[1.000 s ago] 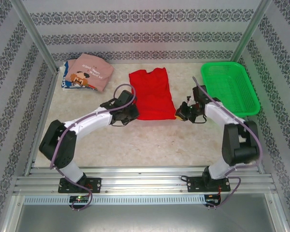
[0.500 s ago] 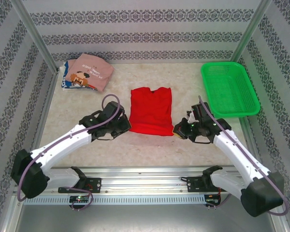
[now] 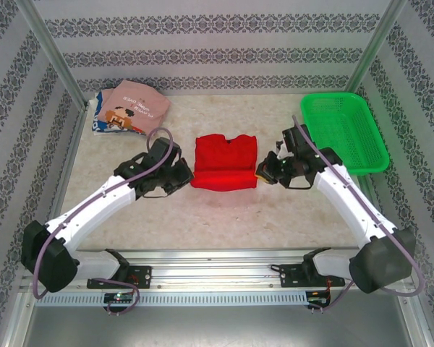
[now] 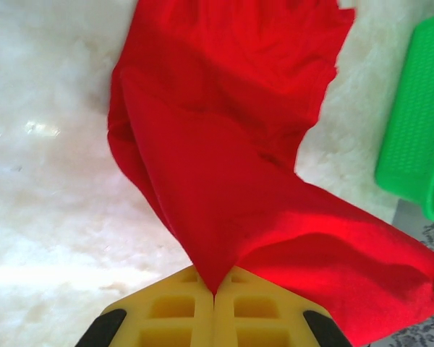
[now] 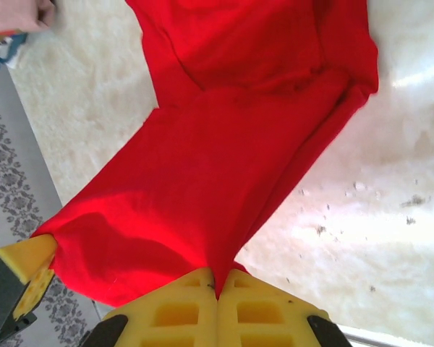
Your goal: Fold and stack the t-shirts
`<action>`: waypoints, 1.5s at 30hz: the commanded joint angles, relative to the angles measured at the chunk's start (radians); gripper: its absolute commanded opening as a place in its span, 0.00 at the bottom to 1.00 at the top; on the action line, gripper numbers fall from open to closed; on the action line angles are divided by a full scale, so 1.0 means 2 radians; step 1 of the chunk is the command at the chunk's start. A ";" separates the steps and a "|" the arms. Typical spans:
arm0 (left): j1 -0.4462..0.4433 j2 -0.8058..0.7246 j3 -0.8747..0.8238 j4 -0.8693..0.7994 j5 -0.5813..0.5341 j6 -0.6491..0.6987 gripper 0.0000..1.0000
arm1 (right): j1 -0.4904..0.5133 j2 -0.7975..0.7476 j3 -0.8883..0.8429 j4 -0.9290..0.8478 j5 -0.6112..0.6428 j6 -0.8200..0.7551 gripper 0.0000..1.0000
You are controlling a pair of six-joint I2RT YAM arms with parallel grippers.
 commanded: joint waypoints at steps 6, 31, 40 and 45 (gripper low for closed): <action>0.040 0.054 0.060 0.005 0.039 0.044 0.00 | -0.032 0.049 0.063 -0.036 0.010 -0.052 0.00; 0.110 0.199 0.171 0.019 0.087 0.106 0.00 | -0.074 0.231 0.217 -0.037 0.022 -0.113 0.00; 0.134 0.249 0.208 0.024 0.098 0.123 0.00 | -0.085 0.300 0.274 -0.035 0.021 -0.119 0.00; 0.142 0.286 0.235 0.029 0.108 0.127 0.00 | -0.086 0.339 0.307 -0.031 0.021 -0.116 0.00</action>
